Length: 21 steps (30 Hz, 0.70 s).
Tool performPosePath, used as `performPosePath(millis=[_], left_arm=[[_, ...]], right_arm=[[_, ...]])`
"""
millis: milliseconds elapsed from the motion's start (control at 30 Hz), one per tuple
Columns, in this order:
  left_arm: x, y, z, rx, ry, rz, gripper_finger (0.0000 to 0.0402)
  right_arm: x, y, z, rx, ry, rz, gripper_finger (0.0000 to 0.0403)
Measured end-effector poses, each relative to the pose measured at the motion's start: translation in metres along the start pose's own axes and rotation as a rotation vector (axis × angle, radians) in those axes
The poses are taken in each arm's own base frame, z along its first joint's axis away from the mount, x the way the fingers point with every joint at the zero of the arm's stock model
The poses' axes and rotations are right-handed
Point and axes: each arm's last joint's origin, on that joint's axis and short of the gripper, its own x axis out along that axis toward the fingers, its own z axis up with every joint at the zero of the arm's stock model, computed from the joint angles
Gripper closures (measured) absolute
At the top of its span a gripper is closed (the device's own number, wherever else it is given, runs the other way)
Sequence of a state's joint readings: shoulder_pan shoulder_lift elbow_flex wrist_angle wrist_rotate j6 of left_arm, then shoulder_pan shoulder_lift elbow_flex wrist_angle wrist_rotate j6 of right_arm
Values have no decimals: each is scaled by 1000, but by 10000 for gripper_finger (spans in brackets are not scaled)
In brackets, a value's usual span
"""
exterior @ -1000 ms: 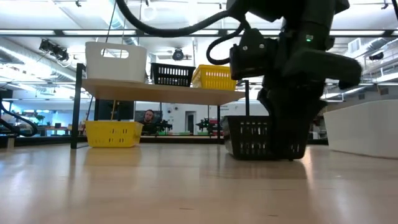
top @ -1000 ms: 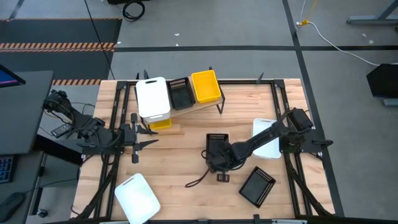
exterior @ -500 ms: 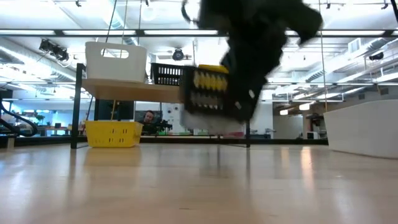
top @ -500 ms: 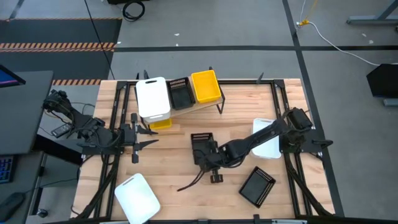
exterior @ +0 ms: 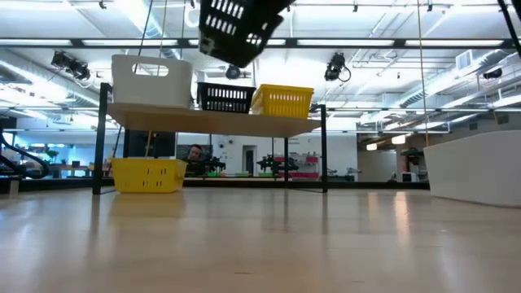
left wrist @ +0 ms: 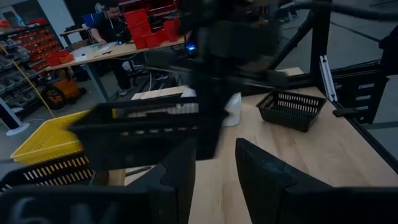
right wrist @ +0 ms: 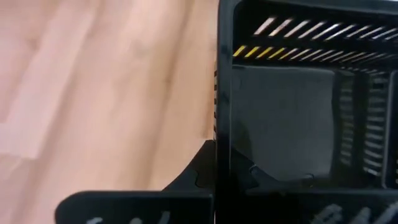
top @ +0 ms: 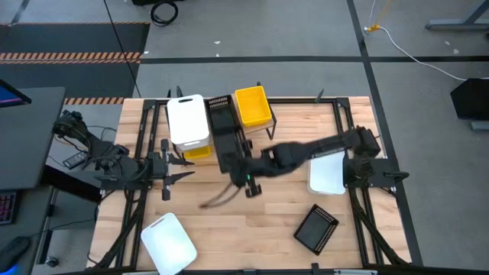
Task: Stack baskets on shelf by color
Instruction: Stack the left black bin on top of the other black bin on the shelf
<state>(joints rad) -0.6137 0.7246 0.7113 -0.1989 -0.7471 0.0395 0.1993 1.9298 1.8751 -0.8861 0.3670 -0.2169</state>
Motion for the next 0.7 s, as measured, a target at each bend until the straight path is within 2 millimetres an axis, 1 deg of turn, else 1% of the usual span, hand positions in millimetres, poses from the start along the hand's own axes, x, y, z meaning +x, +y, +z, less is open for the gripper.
performPosePath(millis=[133,300,433,600,700], left_arm=[[0,0,0,1,0,0,280],[0,0,0,2,1,0,281],[0,0,0,4,2,0,281],[0,0,-1,8,7,0,281],[0,0,-1,8,7,0,280]], right_arm=[[2,-35,-1,-10,-17,-7,397],[9,-70,-8,-21,-23,-31,397],[15,-94,-14,-44,-53,-29,396],[20,-121,-19,0,-125,-22,396],[22,-135,-24,-16,-157,-3,396]])
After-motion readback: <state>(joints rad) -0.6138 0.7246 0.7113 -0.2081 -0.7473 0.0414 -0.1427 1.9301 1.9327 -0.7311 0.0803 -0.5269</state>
